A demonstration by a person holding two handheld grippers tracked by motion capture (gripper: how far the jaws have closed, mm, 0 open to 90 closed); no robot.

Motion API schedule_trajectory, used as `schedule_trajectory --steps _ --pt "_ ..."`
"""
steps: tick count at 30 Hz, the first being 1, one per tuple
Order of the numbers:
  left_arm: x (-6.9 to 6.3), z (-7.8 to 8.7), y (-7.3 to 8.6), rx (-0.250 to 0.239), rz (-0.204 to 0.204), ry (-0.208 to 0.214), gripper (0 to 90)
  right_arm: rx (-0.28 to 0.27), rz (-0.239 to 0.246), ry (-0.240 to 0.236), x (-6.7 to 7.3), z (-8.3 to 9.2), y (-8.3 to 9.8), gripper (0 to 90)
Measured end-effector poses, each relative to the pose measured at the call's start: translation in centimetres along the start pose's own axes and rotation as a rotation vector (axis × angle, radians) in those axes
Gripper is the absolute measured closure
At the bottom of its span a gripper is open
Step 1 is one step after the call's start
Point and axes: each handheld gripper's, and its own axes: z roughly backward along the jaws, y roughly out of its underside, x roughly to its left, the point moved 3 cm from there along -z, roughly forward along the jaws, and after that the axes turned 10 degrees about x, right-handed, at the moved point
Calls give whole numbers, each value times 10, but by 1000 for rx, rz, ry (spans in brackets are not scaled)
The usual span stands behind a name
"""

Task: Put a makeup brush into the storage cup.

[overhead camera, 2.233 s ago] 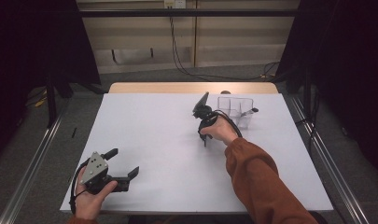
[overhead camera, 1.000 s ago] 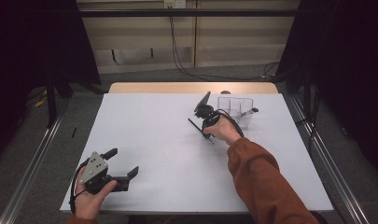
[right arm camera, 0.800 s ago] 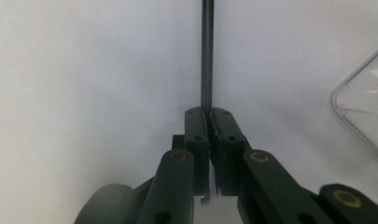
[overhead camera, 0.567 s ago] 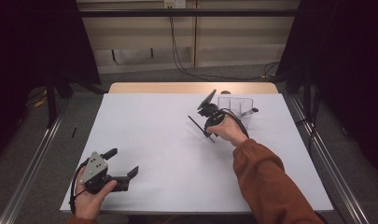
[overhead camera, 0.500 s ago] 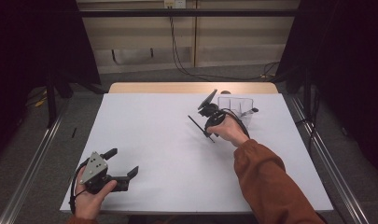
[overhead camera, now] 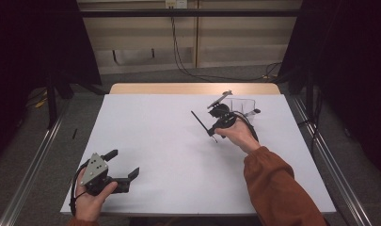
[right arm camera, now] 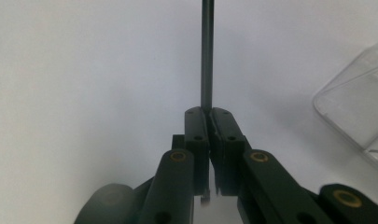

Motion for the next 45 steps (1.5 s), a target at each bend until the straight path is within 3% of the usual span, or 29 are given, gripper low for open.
schedule_trajectory --steps 9,26,45 --pt "1 1 0 -1 -1 -3 29 -143 58 -46 4 14 9 868" --pt "1 2 -1 -4 7 2 29 -340 70 -101 -1 28 26 867" --pt "1 3 -2 -2 15 8 30 -460 130 -140 -5 42 49 867"
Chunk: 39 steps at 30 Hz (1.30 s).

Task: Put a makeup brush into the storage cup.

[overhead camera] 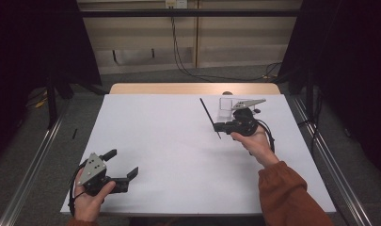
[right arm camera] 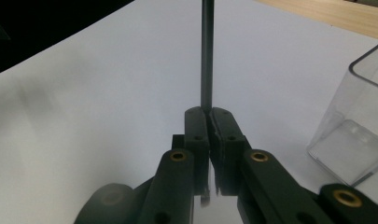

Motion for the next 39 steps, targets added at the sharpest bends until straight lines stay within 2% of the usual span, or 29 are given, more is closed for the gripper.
schedule_trajectory --steps 3,8,15,17,24,29,33,34,39 --pt "0 0 0 4 9 1 30 1 21 14 1 6 1 867" --pt "0 0 0 -8 15 1 30 -20 30 4 2 17 6 868" --pt "0 0 0 -10 9 -1 30 5 60 0 9 24 10 867" --pt "0 1 0 -10 12 -1 29 6 69 -20 11 25 12 867" --pt "-2 2 -2 -11 16 5 30 34 99 -45 18 25 23 867" --pt "-4 3 -4 -11 6 7 30 35 105 -65 22 27 27 867" --pt "-7 2 -4 -9 20 26 30 57 103 -81 25 25 30 867" --pt "-7 2 -4 -7 7 24 30 58 104 -87 26 24 30 867" --pt "-9 1 -7 -13 -4 30 29 69 131 -125 35 21 32 867"
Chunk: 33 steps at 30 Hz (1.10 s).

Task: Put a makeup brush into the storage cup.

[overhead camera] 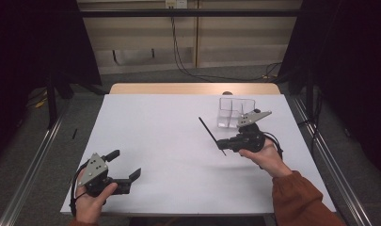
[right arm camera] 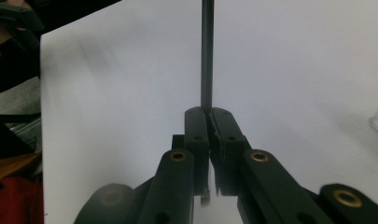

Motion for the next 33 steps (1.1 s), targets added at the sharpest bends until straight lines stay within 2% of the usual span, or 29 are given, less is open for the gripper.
schedule_trajectory --steps 7,11,19,20,22,24,33 --pt "-5 -3 -5 2 -8 38 30 18 34 -51 10 -3 0 867" --pt "-8 -7 -9 25 -5 55 31 32 60 -74 16 -6 -2 867" --pt "-15 -14 -16 47 -39 97 31 96 113 -114 25 -20 -6 867" --pt "-16 -14 -17 53 -46 114 37 107 118 -116 25 -22 -6 867" --pt "-18 -15 -18 63 -63 120 40 122 122 -112 23 -24 -7 867" --pt "-20 -17 -20 73 -64 125 36 133 126 -115 24 -25 -9 867" --pt "-26 -27 -32 88 -75 162 36 189 205 -109 33 -26 -18 867"
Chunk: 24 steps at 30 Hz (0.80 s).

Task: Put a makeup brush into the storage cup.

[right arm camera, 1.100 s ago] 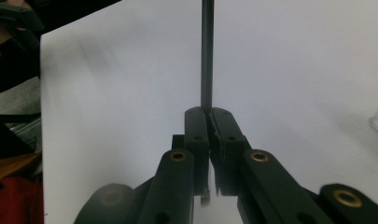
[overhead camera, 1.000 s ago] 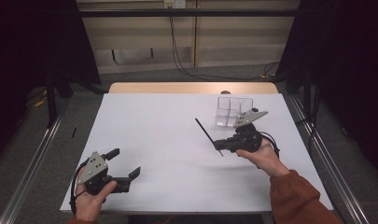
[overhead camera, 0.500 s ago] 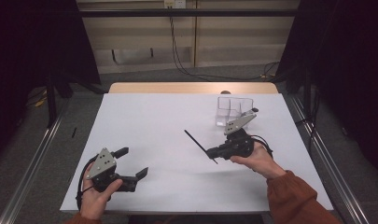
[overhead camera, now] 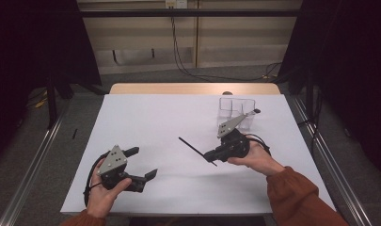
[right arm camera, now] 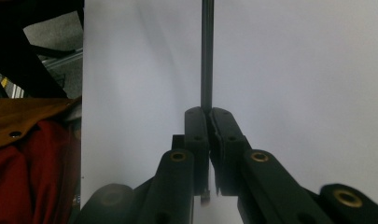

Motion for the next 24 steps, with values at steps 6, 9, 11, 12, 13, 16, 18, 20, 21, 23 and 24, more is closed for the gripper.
schedule_trajectory --steps 6,9,11,12,13,16,18,20,21,23,24 --pt "-4 -9 -13 31 -19 41 38 60 33 -15 -1 -3 -3 867" --pt "-5 -14 -19 35 -25 54 38 89 58 -24 -1 -5 -5 867" --pt "-6 -18 -21 48 -39 63 38 100 65 -28 0 -5 -6 867" --pt "-7 -19 -23 55 -46 64 38 113 74 -33 1 -5 -7 867" --pt "-8 -20 -23 64 -51 72 38 124 79 -28 1 -6 -8 867" --pt "-11 -20 -26 98 -70 107 48 161 98 -27 3 -7 -10 867" --pt "-11 -21 -28 116 -71 126 48 183 114 -28 5 -8 -11 867" --pt "-11 -21 -30 132 -83 130 47 201 130 -28 6 -9 -12 867" --pt "-12 -22 -31 133 -83 130 47 218 145 -31 8 -10 -13 867" --pt "-11 -23 -34 142 -94 127 47 245 157 -33 9 -11 -15 867" --pt "-11 -24 -36 144 -99 128 47 259 163 -31 10 -12 -16 867"
